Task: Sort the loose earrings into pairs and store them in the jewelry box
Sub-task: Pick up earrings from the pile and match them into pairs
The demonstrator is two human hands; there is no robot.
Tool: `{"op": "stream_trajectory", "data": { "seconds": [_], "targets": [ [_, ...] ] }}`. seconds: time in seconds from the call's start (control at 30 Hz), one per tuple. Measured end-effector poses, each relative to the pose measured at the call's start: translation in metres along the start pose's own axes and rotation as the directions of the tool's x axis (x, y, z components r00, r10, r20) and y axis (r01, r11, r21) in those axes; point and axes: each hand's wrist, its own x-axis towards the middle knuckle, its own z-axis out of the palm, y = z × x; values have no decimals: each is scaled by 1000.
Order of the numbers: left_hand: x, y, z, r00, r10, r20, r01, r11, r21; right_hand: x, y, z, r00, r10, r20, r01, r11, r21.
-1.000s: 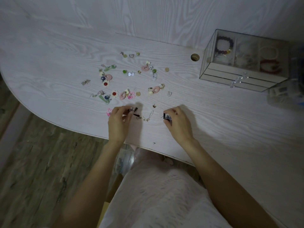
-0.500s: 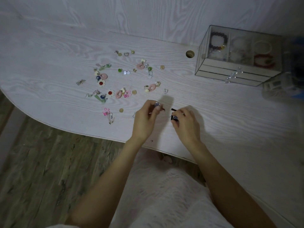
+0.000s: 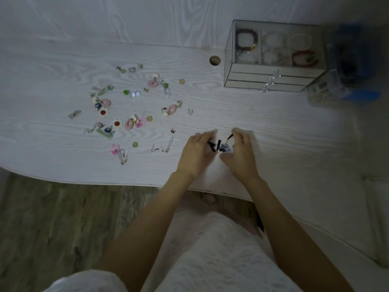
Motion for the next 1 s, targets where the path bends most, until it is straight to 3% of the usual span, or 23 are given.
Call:
{"op": "stream_trajectory", "data": {
  "seconds": [0.07, 0.27, 0.67, 0.83, 0.9, 1.0],
  "targets": [
    [-2, -2, 0, 998, 52, -21, -52, 998, 32, 3, -6, 3, 999, -36, 20, 36, 999, 9],
    [14, 24, 10, 999, -40, 3, 40, 998, -46, 6, -11, 5, 991, -124, -56, 124, 992, -7],
    [-7, 19, 24, 1000, -11, 22, 12, 997, -80, -5, -1, -7, 998, -56, 4, 57, 997, -54],
    [-17, 19, 1, 998, -49, 40, 56, 978, -202, -10, -14, -27, 988, -37, 153, 81, 953, -291],
    [-26, 6, -18, 997, -75, 29, 79, 978, -191, -12, -28, -36, 984, -105, 147, 149, 931, -332],
    [-48, -22, -50, 990, -122, -72, 112, 986, -125, -10, -57, -35, 951, -308, 22, 307, 931, -198]
  ]
}}
